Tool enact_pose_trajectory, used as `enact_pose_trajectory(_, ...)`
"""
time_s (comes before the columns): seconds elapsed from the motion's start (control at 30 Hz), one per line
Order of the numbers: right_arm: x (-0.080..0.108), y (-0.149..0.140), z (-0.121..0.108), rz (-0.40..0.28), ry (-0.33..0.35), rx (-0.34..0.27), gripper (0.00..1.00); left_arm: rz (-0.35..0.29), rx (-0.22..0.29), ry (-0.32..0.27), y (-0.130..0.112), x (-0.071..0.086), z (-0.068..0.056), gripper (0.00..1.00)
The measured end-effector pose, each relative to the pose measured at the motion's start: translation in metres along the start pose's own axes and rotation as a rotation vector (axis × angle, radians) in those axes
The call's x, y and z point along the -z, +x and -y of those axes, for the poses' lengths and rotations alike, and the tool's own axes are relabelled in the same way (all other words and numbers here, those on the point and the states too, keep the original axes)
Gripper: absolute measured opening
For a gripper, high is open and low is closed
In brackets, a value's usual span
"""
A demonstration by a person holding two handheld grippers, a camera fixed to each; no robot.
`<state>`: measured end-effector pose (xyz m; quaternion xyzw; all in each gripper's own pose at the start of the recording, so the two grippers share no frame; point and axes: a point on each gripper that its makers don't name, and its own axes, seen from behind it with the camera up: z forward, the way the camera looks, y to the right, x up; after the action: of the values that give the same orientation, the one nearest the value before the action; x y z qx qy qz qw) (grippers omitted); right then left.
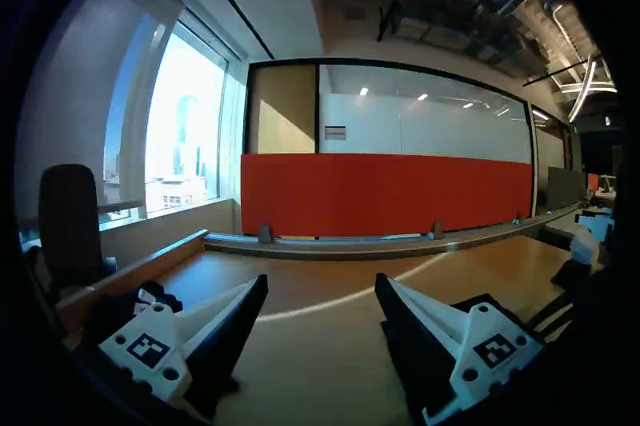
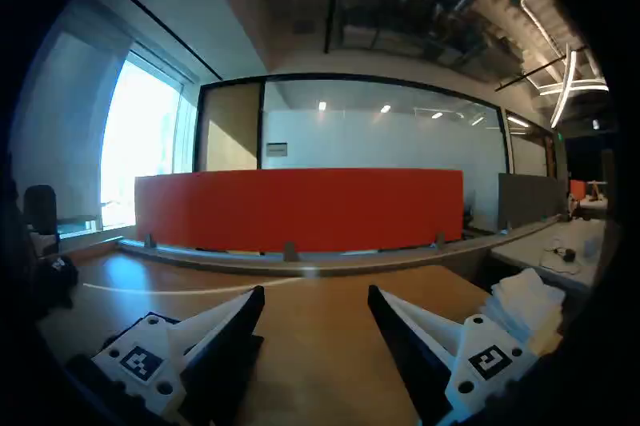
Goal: Fold towel
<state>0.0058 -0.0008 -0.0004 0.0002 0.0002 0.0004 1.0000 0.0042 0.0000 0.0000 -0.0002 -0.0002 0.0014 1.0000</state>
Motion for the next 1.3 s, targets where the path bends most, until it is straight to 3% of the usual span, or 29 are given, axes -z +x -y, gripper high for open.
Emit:
enact_pose_trajectory(0.47,0.003,0.087,0.005,0.004,-0.003,-0.01,1.0,0.029,-0.034,-0.033,0.073,-0.001,-0.011,1.0)
enact_pose_trajectory(0.77,0.005,0.108,0.014,0.031,0.036,0.014,1.0,0.066,-0.061,-0.107,0.087,-0.008,-0.031,1.0)
enact_pose_trajectory(1.1,0.003,0.101,0.049,0.127,0.186,0.098,1.0,0.152,-0.114,-0.248,0.076,-0.008,-0.056,1.0)
enact_pose_trajectory(1.3,0.006,0.086,0.077,0.205,0.315,0.147,1.0,0.201,-0.13,-0.344,0.068,-0.001,-0.072,1.0)
